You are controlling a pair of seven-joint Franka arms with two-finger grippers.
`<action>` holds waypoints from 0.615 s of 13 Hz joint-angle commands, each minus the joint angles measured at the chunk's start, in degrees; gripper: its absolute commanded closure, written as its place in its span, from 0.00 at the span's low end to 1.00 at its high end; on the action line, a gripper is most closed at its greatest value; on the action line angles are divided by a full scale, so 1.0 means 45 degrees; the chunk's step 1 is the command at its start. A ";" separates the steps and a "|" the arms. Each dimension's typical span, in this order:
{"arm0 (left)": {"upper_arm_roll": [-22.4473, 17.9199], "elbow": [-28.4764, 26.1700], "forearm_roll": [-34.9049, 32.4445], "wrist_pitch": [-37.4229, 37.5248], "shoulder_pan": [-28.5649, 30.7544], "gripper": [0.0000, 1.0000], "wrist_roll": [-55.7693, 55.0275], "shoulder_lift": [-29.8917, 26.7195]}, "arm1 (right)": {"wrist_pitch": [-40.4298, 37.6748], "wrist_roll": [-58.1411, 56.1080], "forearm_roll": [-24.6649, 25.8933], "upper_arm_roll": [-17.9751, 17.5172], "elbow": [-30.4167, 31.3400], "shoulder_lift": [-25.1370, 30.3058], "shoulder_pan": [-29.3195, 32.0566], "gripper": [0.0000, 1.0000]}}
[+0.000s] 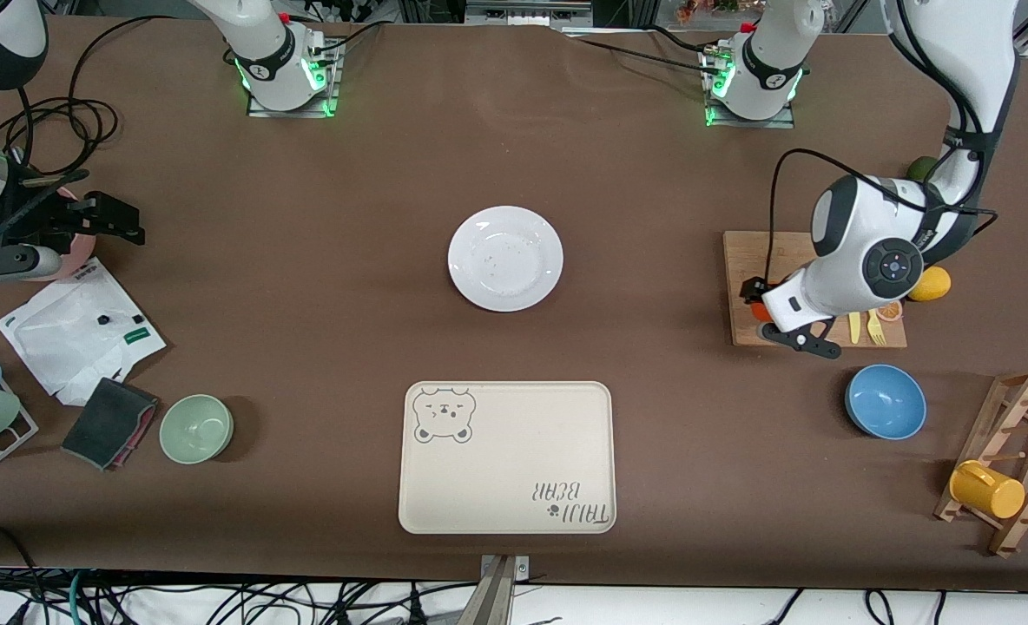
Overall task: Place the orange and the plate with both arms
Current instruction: 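Close the left gripper on the orange and lift it, then carry the orange with the left gripper over the white plate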
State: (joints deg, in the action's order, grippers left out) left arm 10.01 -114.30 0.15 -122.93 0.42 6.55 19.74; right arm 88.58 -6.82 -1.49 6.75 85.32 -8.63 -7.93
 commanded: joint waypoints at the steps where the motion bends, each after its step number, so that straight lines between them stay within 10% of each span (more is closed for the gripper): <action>1: 0.1206 0.0399 0.0592 0.0423 -0.0267 0.64 -0.2129 -0.0109 | -0.0095 0.0110 -0.0157 -0.0015 -0.0151 -0.0035 0.0044 0.00; 4: 0.3238 0.0788 0.0438 0.0423 -0.0521 0.64 -0.6284 0.0144 | -0.0076 0.0110 -0.0157 -0.0015 -0.0151 -0.0054 0.0044 0.00; 8: 0.3400 0.2523 0.0436 0.0384 -0.3134 0.65 -1.1812 0.1429 | -0.0076 0.0110 -0.0157 -0.0015 -0.0151 -0.0054 0.0064 0.00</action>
State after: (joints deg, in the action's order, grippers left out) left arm 25.74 -109.02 1.90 -122.24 -9.26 -36.53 21.13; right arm 88.58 -6.82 -1.49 6.78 85.32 -8.65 -7.90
